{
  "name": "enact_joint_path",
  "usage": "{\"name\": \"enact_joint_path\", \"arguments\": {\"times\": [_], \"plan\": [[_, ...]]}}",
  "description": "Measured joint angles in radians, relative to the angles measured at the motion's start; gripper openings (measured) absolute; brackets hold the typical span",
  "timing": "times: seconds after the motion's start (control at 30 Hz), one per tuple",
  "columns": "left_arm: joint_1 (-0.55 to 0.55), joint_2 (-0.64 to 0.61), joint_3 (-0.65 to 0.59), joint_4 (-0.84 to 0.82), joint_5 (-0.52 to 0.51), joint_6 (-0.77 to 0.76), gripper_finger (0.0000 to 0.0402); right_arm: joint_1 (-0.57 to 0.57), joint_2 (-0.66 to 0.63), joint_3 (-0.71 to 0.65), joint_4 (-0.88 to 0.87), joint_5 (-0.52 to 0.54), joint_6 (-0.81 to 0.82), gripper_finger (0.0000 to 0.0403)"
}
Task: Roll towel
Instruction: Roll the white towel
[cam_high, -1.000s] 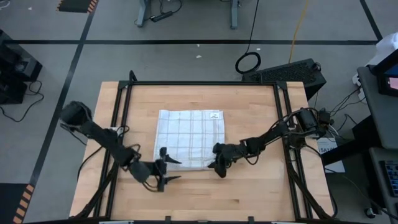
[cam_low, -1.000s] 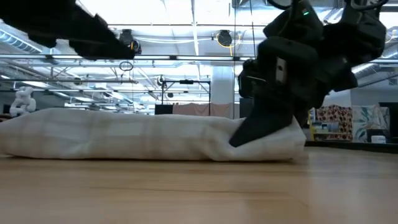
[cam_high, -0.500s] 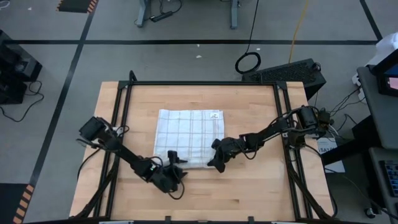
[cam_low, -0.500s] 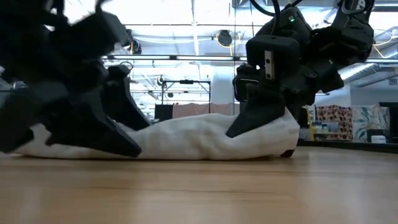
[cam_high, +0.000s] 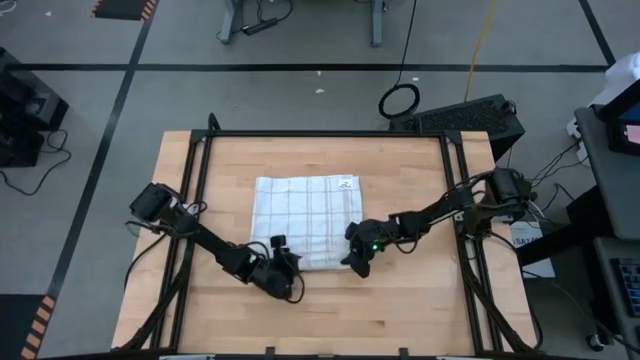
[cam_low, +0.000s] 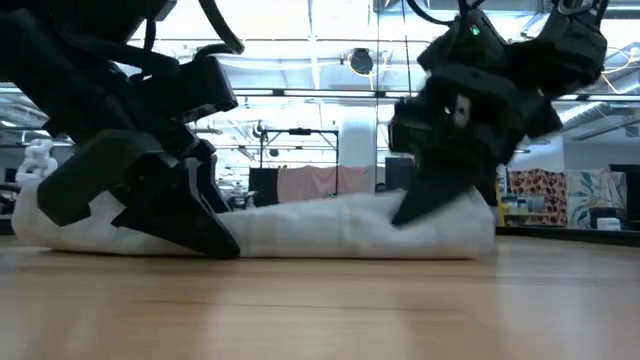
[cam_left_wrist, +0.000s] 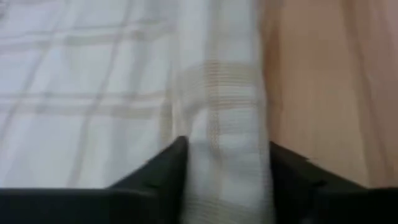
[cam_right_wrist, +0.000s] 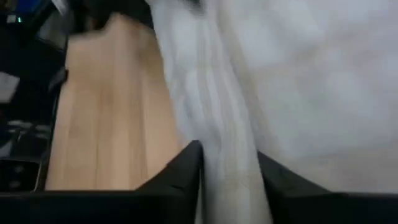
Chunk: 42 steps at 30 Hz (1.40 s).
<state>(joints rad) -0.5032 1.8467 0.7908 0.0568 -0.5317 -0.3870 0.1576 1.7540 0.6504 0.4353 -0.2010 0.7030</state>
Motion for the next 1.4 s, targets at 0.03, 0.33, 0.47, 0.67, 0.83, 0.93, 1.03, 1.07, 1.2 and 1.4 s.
{"name": "enact_joint_path", "arguments": {"times": [0.03, 0.33, 0.47, 0.67, 0.83, 0.93, 1.03, 1.07, 1.2, 1.4], "plan": [[0.000, -0.003, 0.000, 0.003, 0.009, 0.000, 0.0158, 0.000, -0.032, 0.004, -0.021, 0.023, -0.036, 0.0094], [0.052, -0.081, -0.006, -0.023, 0.175, -0.075, 0.0035, 0.163, -0.274, 0.011, -0.199, 0.325, -0.431, 0.0219], [0.121, -0.122, -0.006, -0.028, 0.362, -0.107, 0.0047, 0.291, -0.226, 0.010, -0.080, 0.484, -0.646, 0.0254], [0.253, -0.131, -0.006, -0.022, 0.664, -0.177, 0.0050, 0.371, -0.055, 0.011, 0.078, 0.685, -0.739, 0.0270], [0.346, -0.131, -0.006, -0.027, 0.844, -0.187, 0.0050, 0.343, 0.064, 0.010, 0.115, 0.695, -0.679, 0.0251], [0.385, -0.132, -0.006, -0.027, 0.917, -0.187, 0.0051, 0.318, 0.092, 0.010, 0.114, 0.702, -0.641, 0.0235], [0.401, -0.132, -0.006, -0.033, 0.925, -0.180, 0.0051, 0.290, 0.097, 0.011, 0.106, 0.700, -0.605, 0.0216], [0.402, -0.132, -0.006, -0.033, 0.925, -0.175, 0.0051, 0.279, 0.097, 0.011, 0.104, 0.690, -0.586, 0.0209], [0.404, -0.133, -0.006, -0.036, 0.922, -0.148, 0.0053, 0.217, 0.097, 0.012, 0.077, 0.584, -0.456, 0.0161], [0.403, -0.164, -0.006, -0.071, 0.942, -0.080, 0.0111, 0.122, 0.092, 0.014, 0.064, 0.372, -0.312, 0.0045]]}}
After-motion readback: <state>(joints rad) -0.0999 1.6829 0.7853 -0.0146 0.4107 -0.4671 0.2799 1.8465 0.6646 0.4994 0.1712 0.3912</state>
